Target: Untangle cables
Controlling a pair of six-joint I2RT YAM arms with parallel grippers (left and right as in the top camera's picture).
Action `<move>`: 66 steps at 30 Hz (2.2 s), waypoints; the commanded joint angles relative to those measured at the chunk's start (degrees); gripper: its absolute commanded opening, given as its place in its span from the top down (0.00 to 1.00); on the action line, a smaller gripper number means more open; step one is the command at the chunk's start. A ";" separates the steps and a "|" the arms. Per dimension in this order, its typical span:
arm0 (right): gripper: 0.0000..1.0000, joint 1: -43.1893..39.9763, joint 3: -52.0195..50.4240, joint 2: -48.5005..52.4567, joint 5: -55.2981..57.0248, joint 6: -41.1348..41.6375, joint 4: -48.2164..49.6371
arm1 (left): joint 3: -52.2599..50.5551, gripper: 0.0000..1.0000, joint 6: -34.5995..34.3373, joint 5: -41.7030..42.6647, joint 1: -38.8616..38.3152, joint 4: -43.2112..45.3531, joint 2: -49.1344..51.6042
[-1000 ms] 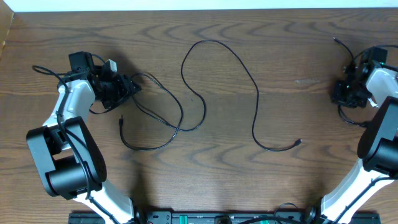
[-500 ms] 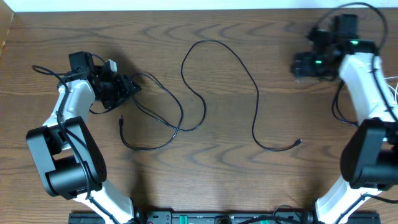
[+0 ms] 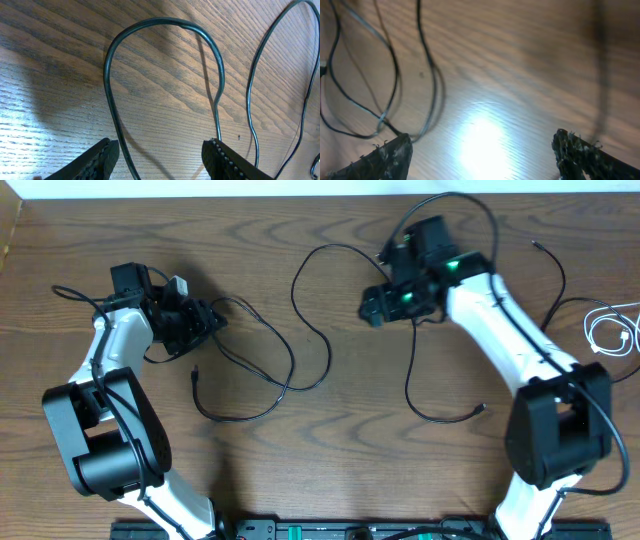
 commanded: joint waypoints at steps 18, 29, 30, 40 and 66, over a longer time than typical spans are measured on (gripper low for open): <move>0.01 21.70 -0.26 12.11 9.11 19.47 15.74 | 0.35 0.41 -0.92 0.74 0.17 -0.11 0.63; 0.09 27.06 -0.28 14.80 21.11 19.78 15.45 | 0.35 0.41 -0.92 0.74 0.17 -0.09 0.63; 0.12 27.43 -0.31 15.76 21.86 19.76 15.63 | 0.35 0.41 -0.90 0.74 0.17 -0.09 0.63; 0.99 26.29 -0.11 18.05 22.05 15.32 16.06 | 0.35 0.41 -0.90 0.74 0.24 -0.09 0.63; 0.99 16.52 -0.09 5.38 24.26 2.60 2.54 | 0.35 0.41 -1.36 0.72 0.24 0.28 0.63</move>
